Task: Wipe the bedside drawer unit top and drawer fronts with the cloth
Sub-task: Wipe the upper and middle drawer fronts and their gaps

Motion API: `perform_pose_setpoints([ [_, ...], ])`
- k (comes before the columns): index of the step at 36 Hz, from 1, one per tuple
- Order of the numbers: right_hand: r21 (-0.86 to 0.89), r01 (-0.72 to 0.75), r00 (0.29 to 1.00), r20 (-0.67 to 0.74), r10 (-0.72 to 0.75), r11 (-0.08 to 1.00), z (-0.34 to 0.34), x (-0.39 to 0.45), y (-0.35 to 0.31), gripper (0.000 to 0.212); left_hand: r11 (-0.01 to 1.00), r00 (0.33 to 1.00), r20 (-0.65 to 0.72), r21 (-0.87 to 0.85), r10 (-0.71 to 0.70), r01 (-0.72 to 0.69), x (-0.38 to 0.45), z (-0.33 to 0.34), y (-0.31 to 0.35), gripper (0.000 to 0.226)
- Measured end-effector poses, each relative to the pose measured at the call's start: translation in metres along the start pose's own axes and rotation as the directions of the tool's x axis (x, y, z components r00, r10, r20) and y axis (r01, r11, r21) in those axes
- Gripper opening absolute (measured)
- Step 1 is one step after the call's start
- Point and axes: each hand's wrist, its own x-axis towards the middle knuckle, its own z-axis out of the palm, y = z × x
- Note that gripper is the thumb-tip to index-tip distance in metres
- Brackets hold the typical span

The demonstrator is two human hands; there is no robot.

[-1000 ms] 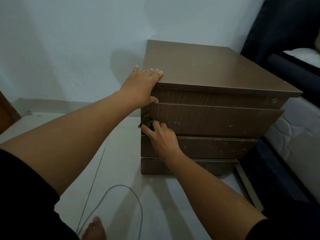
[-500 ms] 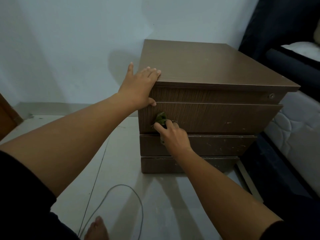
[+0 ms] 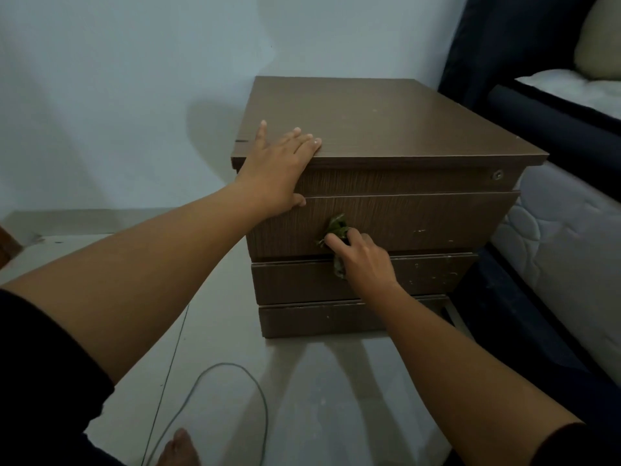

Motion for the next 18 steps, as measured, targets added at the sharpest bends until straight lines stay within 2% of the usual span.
perform_pose_setpoints([
  [3,-0.016,-0.03,0.999,0.026,0.03,0.999,-0.003,-0.006,0.015,0.059,0.999,0.999,-0.009,-0.011,0.031,-0.031,0.007,-0.001,0.011,0.093],
  [6,-0.03,-0.067,0.996,0.049,0.068,0.997,-0.008,-0.012,0.03,0.049,0.999,0.999,-0.01,-0.013,0.051,-0.051,0.013,-0.002,0.02,0.091],
  [11,-0.035,-0.098,0.995,0.032,0.099,0.995,-0.007,-0.021,0.058,0.064,0.996,0.996,-0.01,-0.014,0.092,-0.092,0.024,-0.003,0.034,0.092],
  [18,-0.09,-0.202,0.977,0.048,0.207,0.975,-0.011,-0.037,0.104,0.06,0.991,0.991,-0.021,-0.006,0.135,-0.136,0.04,-0.005,0.058,0.092],
])
